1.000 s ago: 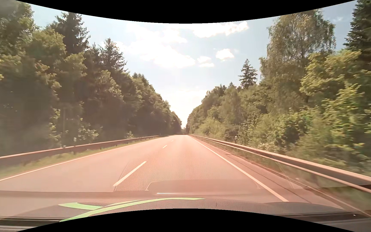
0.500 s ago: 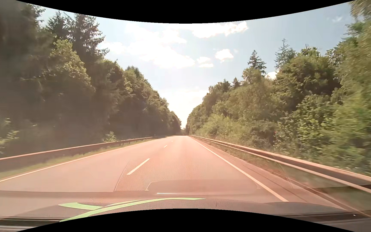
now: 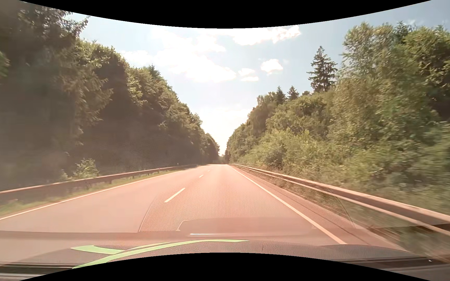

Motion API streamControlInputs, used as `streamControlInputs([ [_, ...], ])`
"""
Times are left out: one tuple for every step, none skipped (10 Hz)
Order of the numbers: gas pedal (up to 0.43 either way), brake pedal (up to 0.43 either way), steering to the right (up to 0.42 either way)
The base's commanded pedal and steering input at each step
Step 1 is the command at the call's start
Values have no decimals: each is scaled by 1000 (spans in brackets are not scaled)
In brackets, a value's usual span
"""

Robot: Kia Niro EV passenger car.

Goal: Follow the waypoints while adhering to traffic rules and regulations

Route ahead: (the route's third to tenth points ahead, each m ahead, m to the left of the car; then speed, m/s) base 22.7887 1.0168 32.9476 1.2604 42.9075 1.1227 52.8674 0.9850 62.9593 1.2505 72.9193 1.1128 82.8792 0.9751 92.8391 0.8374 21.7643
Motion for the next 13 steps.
streamControlInputs([
  [157,0,0],
  [150,0,0],
  [138,0,0],
  [138,0,0],
  [130,0,0],
  [118,0,0],
  [118,0,-1],
  [110,0,0],
  [98,0,-1],
  [87,0,-1],
  [87,0,-1],
  [87,0,-1],
  [79,0,0],
])
